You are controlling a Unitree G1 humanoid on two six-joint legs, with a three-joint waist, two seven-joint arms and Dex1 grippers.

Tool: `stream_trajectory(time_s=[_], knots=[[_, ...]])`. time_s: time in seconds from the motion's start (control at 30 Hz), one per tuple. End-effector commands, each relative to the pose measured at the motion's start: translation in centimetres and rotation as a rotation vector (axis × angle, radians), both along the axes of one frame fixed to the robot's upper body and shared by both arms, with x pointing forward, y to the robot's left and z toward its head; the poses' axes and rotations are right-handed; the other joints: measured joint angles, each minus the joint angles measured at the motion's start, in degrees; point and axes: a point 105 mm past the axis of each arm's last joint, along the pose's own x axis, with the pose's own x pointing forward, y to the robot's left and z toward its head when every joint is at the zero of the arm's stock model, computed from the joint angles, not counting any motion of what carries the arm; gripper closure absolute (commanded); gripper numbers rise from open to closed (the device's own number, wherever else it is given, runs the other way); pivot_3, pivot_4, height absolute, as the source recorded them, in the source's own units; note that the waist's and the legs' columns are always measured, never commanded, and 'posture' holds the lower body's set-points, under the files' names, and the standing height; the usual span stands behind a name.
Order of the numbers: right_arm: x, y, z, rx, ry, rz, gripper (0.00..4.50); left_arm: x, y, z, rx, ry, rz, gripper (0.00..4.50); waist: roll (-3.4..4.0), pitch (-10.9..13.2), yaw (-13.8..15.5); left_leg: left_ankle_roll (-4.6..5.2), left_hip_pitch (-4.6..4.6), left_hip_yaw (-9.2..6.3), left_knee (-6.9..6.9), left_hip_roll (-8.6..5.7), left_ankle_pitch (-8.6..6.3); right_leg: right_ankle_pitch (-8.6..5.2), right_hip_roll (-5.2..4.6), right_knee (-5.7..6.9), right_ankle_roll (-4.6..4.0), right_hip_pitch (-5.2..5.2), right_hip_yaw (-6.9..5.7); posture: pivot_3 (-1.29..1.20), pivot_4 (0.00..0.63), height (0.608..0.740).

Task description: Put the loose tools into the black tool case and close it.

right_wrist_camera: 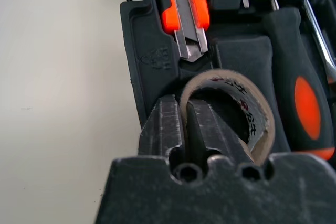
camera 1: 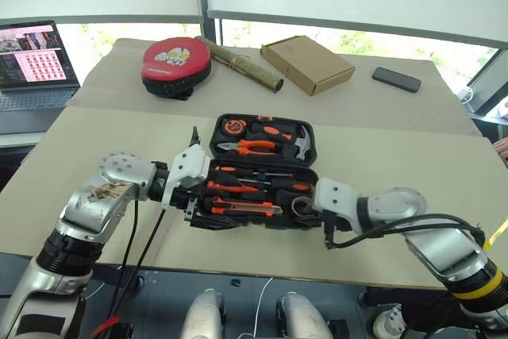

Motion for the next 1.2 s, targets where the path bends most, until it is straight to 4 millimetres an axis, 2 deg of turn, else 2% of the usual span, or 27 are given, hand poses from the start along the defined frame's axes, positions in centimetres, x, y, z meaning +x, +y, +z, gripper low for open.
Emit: stream_trajectory(time_s=[0.03,0.27,0.4,0.5,0.67,0.77,0.8,0.83,1.17,1.2], knots=[[-0.9,0.3,0.3,-0.006,0.028,0.048,2.43,0.0,-0.3,0.8,-0.005,-0.044,-0.007,0.0,0.0,0.0,0.2,0.0,0.0,0.0,0.0,0.0,0.0,0.0,0.0,0.0,0.0,0.0,0.0,0.0,0.15,0.74],[-2.2,0.8,3.4,0.085,0.032,0.078,0.06,0.4,-0.4,0.8,-0.011,-0.047,0.018,0.0,0.0,0.0,0.3,0.0,-0.11,-0.03,-0.05,0.03,-0.01,0.0,0.03,-0.02,0.0,-0.11,-0.02,0.0,0.15,0.74],[-2.0,0.4,4.3,0.12,0.045,0.048,0.06,0.5,-0.7,0.9,-0.021,-0.053,0.02,0.0,0.0,0.0,0.3,0.0,-0.13,-0.02,-0.01,0.02,0.0,0.0,0.01,-0.01,0.0,-0.1,-0.02,0.0,0.15,0.74],[-2.1,0.0,3.5,0.092,0.045,0.04,0.06,0.5,-0.9,0.9,-0.024,-0.057,0.019,0.0,0.0,0.0,0.4,0.0,-0.13,-0.02,-0.01,0.02,0.0,0.0,0.02,-0.01,0.0,-0.11,-0.02,0.0,0.15,0.74],[-1.8,-0.2,3.6,0.125,0.052,0.011,0.06,0.7,-0.7,1.1,-0.025,-0.06,0.023,0.0,0.0,0.0,0.4,0.0,-0.13,-0.02,-0.01,0.01,0.0,0.0,0.02,0.0,0.0,-0.11,-0.01,0.0,0.15,0.74],[-1.5,-0.2,3.0,0.124,0.048,-0.001,0.06,0.7,-0.6,1.1,-0.024,-0.062,0.025,0.0,0.0,0.0,0.4,0.0,-0.13,-0.02,-0.01,0.02,0.0,0.0,0.03,0.02,0.0,-0.12,-0.01,0.0,0.15,0.74],[-1.4,-0.2,2.8,0.131,0.056,-0.009,0.57,0.7,-0.7,1.1,-0.025,-0.063,0.024,0.0,0.0,0.0,0.4,0.0,-0.13,-0.03,-0.01,0.02,0.0,0.0,0.03,0.01,0.0,-0.12,-0.01,0.0,0.15,0.74],[-1.3,-0.3,2.5,0.126,0.059,-0.016,0.77,0.7,-0.7,1.2,-0.026,-0.063,0.023,0.0,0.0,0.0,0.4,0.0,-0.13,-0.03,-0.01,0.02,0.0,0.0,0.03,0.01,0.0,-0.12,-0.01,0.0,0.15,0.74],[-1.0,-0.6,1.0,0.094,0.074,-0.037,4.23,1.0,-0.5,1.3,-0.017,-0.066,0.031,0.0,0.0,0.0,0.4,0.0,-0.13,-0.02,-0.01,0.01,0.0,0.0,0.02,0.01,0.0,-0.11,-0.01,0.0,0.15,0.74],[-1.1,-0.9,1.1,0.083,0.073,-0.034,4.47,1.0,-0.5,1.3,-0.015,-0.066,0.033,0.0,0.0,0.0,0.4,0.0,-0.13,-0.02,-0.01,0.01,0.0,0.0,0.02,0.01,0.0,-0.11,-0.01,0.0,0.15,0.74]])
